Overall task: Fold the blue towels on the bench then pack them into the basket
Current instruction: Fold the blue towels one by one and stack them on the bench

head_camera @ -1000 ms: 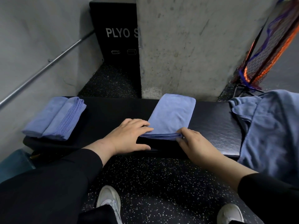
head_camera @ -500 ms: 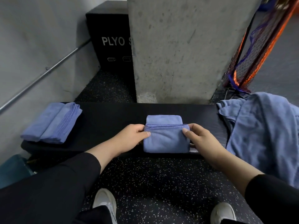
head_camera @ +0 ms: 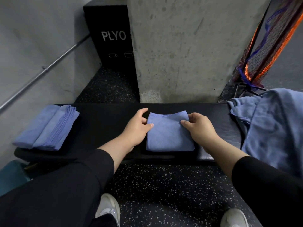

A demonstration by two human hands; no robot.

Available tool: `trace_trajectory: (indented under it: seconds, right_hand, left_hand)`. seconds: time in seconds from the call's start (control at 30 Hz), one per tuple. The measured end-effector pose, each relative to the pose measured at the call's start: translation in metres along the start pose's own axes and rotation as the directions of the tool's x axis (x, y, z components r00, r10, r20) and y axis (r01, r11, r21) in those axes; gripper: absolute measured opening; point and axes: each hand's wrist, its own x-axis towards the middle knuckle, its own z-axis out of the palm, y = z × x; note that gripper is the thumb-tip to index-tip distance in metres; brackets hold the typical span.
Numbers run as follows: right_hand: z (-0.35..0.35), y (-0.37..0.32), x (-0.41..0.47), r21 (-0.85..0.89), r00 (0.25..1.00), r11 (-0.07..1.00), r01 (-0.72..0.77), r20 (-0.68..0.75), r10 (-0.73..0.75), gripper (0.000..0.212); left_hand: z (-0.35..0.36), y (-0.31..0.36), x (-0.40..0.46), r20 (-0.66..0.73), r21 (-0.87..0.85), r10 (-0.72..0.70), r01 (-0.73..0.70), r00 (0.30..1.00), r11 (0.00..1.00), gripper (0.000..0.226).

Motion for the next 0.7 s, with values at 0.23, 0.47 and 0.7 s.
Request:
trace_trajectory:
  seconds: [0.23,0.47,0.7]
  right_hand:
    - [0.000,0.010,-0.007,-0.492,0.901,0.812,0.314,-0.116,-0.419,0.033]
    - [0.005,0.033,-0.027,-0.585,0.845,0.625,0.516,0.469,-0.258,0.064]
    - [-0.007,0.038,-0.023,-0.593,0.844,0.633,0.497,0.500,-0.194,0.082]
  left_hand:
    - [0.008,-0.003,0.000,0.065,0.574,0.446,-0.399,0.893,0.715,0.047]
    - [0.020,-0.019,-0.009,0.461,0.722,0.174,-0.481,0.870,0.497,0.060]
    - [0.005,-0.029,-0.011,0.470,0.717,0.083,-0.435,0.879,0.544,0.064]
